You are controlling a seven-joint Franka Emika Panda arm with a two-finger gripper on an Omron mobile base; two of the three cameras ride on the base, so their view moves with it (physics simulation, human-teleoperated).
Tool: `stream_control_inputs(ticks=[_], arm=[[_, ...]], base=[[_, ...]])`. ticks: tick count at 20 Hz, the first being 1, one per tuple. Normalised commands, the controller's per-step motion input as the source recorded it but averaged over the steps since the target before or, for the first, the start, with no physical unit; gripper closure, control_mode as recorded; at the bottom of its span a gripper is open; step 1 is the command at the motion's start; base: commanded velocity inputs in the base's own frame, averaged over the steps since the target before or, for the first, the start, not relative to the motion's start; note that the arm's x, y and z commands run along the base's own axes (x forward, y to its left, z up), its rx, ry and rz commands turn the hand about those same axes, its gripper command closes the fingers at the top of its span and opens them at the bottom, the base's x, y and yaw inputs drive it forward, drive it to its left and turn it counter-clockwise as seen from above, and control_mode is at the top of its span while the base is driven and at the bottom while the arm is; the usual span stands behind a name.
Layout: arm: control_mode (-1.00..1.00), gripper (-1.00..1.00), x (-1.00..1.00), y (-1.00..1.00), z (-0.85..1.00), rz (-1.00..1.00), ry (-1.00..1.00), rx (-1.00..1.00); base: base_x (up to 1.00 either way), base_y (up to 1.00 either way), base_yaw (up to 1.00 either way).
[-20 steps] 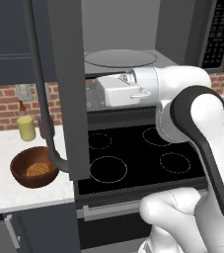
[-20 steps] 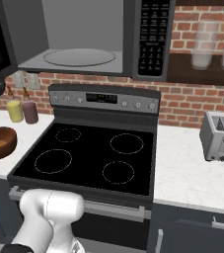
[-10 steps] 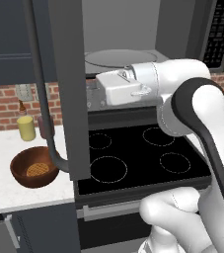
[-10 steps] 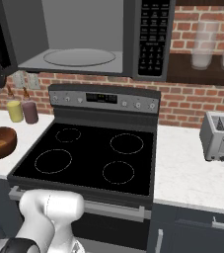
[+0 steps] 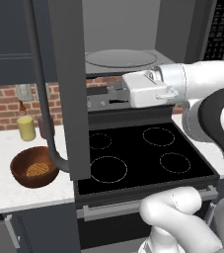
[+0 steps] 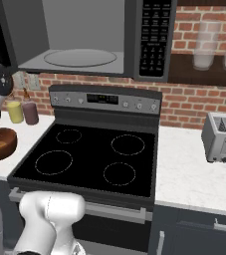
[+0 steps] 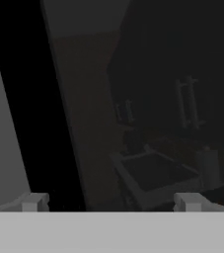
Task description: Open the microwave, place the bowl with waffle inside the microwave, then close the microwave door and turn it on.
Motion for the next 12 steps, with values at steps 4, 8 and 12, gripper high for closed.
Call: stream_control_inputs(ticks=[4, 8, 12], arm=[[-1.00, -1.00, -0.16, -0.75, 0.00, -0.25, 0.00, 0.00], [-1.00, -1.00, 0.00, -0.52, -0.02, -0.23, 0.09, 0.00], [-1.00, -1.00, 0.18, -0.22, -0.03, -0.16, 0.36, -0.09]], base=[[0.00, 0.00, 0.00], [0.00, 0.00, 0.00], [0.00, 0.00, 0.00]])
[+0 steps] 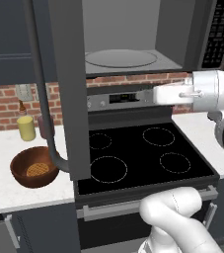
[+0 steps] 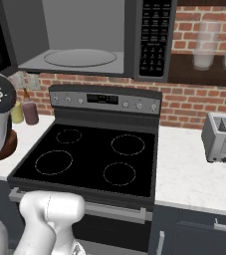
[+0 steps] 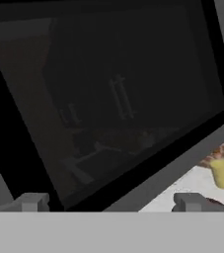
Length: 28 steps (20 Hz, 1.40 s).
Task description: Open the microwave, place the bowl with waffle inside the microwave, then close the microwave door and turn it on.
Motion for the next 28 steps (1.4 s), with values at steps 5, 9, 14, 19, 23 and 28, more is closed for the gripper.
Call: stream_control_inputs(ticks=[5, 9, 14, 19, 23, 28], arm=[[-1.00, -1.00, 0.39, -0.01, 0.00, -0.15, 0.43, -0.15], [-1.00, -1.00, 0.30, -0.09, 0.00, -0.20, 0.43, -0.14], [-1.00, -1.00, 0.06, -0.20, -0.10, -0.19, 0.34, -0.10], [-1.00, -1.00, 0.00, -0.35, -0.52, -0.18, 0.07, -0.01], [-1.00, -1.00, 0.04, -0.18, -0.97, -0.14, 0.00, 0.00], [-1.00, -1.00, 0.29, 0.00, -1.00, -0.09, 0.00, 0.00]], base=[[0.00, 0.00, 0.00], [0.00, 0.00, 0.00], [0.00, 0.00, 0.00], [0.00, 0.00, 0.00], [0.00, 0.00, 0.00], [0.00, 0.00, 0.00]])
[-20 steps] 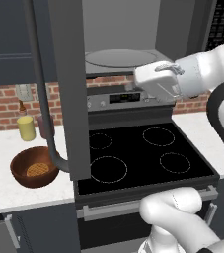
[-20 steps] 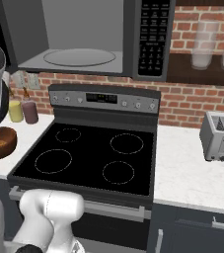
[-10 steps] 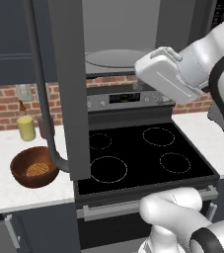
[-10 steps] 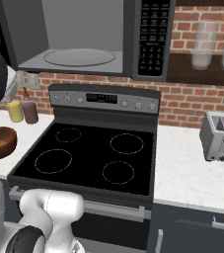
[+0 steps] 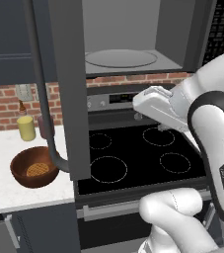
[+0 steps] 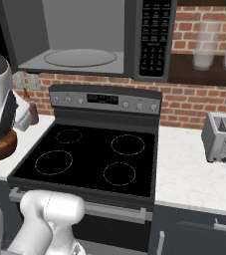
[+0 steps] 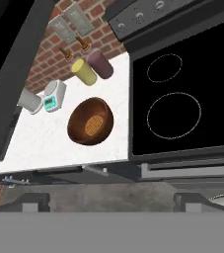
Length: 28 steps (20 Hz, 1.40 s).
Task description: Open the microwave, place the bowl with waffle inside the microwave, then close the microwave door and turn it on.
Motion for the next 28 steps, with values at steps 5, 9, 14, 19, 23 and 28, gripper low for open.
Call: stream_control_inputs(ticks=[5, 9, 14, 19, 23, 28], arm=[[-1.00, -1.00, 0.41, 0.00, -0.76, -0.02, 0.00, 0.00], [-1.00, -1.00, 0.61, 0.00, -0.18, 0.00, 0.01, 0.02], [-1.00, -1.00, 0.79, 0.00, 0.00, 0.00, 0.14, 0.03], [-1.00, -1.00, 0.65, 0.00, -0.02, 0.00, 0.25, 0.00], [-1.00, -1.00, 0.49, 0.00, -0.24, 0.00, 0.30, 0.00], [-1.00, -1.00, 0.19, 0.03, -0.56, 0.00, 0.14, 0.00]], base=[[0.00, 0.00, 0.00], [0.00, 0.00, 0.00], [0.00, 0.00, 0.00], [0.00, 0.00, 0.00], [0.00, 0.00, 0.00], [0.00, 0.00, 0.00]])
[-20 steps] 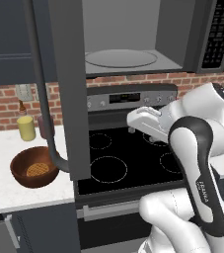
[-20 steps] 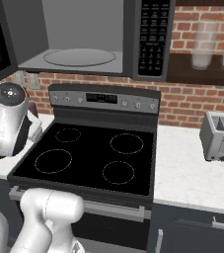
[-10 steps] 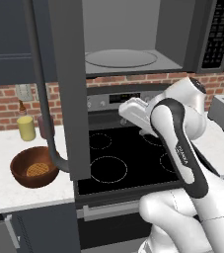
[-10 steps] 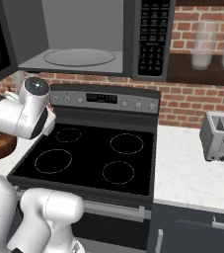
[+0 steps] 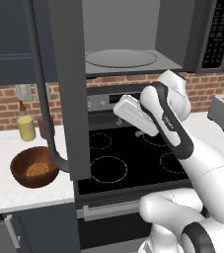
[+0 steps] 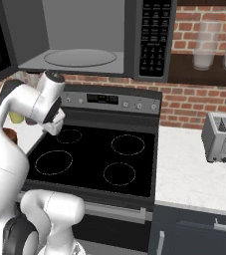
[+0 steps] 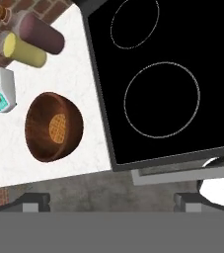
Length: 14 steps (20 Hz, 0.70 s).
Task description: Open the microwave, place the bowl with waffle inside the microwave, then close the microwave door and turn it on.
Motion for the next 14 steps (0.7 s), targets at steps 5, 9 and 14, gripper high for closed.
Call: stream_control_inputs(ticks=[5, 9, 14], arm=[[-1.00, -1.00, 0.13, 0.21, -0.64, 0.00, 0.05, 0.00], [-1.00, -1.00, 0.11, 0.42, -0.49, 0.00, 0.01, 0.01], [-1.00, -1.00, 0.00, 0.46, -0.42, 0.05, 0.00, 0.04]], base=[[0.00, 0.00, 0.00], [0.00, 0.00, 0.00], [0.00, 0.00, 0.00]])
